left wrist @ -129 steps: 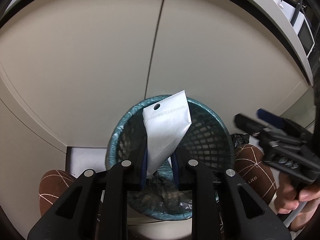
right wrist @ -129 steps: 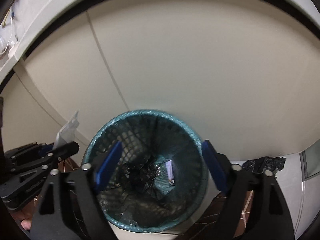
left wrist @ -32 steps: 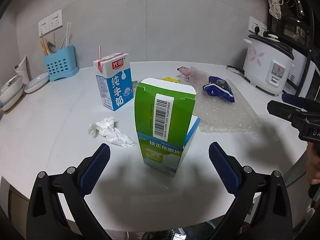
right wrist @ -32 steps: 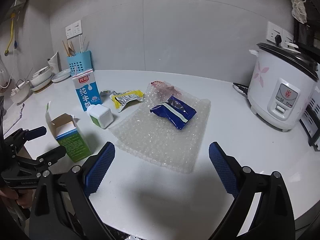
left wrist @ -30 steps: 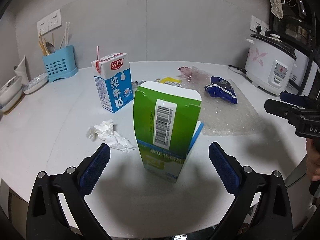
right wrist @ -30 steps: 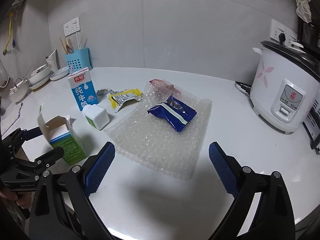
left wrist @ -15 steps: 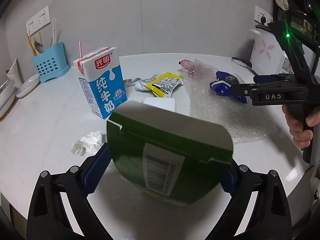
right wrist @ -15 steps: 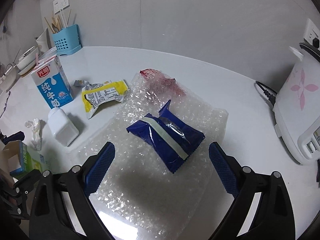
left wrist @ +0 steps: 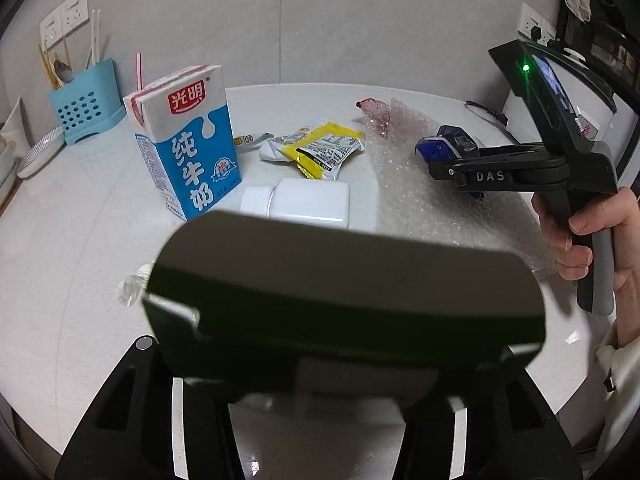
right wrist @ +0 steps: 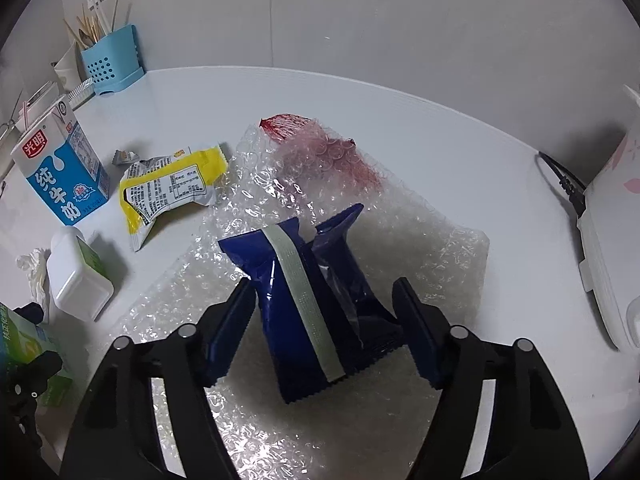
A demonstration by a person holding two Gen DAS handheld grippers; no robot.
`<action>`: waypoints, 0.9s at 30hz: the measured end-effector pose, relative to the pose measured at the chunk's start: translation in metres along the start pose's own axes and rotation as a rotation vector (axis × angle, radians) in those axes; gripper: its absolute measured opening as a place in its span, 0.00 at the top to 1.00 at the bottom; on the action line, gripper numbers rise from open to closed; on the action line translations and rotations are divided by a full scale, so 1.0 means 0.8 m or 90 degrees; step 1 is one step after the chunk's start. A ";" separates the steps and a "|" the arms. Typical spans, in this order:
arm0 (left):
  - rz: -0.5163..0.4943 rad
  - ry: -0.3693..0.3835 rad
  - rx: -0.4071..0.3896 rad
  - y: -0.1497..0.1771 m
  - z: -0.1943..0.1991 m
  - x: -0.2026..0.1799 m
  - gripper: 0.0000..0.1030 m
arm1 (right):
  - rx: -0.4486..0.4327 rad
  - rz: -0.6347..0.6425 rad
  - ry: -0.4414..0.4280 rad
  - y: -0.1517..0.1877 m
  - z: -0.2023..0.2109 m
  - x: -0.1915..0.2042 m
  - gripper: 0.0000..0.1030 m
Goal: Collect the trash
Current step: 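Grasp the green medicine box with the left gripper while the right grasps the blue snack bag, then lift the box and blue bag and carry both down over the trash bin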
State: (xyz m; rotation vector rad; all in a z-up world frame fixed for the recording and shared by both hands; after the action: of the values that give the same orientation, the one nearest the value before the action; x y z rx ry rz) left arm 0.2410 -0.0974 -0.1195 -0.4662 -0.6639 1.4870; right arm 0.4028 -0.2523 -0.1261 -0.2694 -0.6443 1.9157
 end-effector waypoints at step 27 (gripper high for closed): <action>0.018 -0.014 -0.043 0.010 0.071 0.019 0.54 | -0.074 -0.092 -0.002 0.040 0.094 0.029 0.75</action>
State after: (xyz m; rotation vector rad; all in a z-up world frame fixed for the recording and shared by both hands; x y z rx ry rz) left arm 0.1968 -0.0882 -0.0805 -0.5134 -0.7289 1.5018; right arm 0.3331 -0.2646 -0.0785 -0.2863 -0.7584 1.7441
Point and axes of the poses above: each gripper's, at about its wrist camera, not at the fingertips, and z roughly against the way its jaws point, x to its left, y to its underside, the point moved 6 cm from there along -z, roughly the way its jaws point, and after that the axes turned 13 degrees about -y, right-handed, at the moved point
